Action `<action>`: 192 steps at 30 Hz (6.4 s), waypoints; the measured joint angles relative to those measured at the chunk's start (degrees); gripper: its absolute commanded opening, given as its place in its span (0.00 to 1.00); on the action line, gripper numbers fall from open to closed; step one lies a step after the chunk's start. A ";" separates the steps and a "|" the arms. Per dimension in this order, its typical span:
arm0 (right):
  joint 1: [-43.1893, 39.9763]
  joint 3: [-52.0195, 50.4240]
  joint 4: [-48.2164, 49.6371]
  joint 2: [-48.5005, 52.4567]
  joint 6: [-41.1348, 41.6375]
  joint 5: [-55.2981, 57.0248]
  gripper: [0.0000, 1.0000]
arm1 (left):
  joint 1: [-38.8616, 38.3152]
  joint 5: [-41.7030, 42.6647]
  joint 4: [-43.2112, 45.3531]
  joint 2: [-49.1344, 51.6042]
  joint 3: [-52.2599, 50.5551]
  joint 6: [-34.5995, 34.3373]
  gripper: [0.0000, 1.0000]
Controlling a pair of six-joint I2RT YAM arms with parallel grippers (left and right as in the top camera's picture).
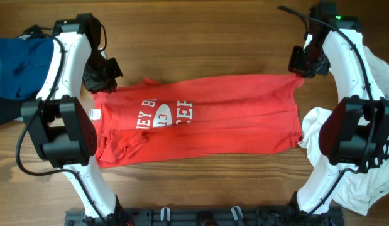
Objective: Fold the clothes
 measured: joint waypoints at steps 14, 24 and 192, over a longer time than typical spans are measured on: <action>-0.15 -1.09 -12.66 -0.02 -1.36 4.31 0.05 | 0.00 -1.18 -9.79 0.00 0.00 0.00 0.04; -1.29 -4.33 -14.60 -0.02 -1.27 6.86 0.06 | 0.00 -2.93 -14.12 0.00 -0.20 0.00 0.04; -18.91 -41.13 20.96 -10.80 -24.20 -21.92 0.56 | -31.04 -3.26 36.33 -16.41 -42.62 -14.29 0.11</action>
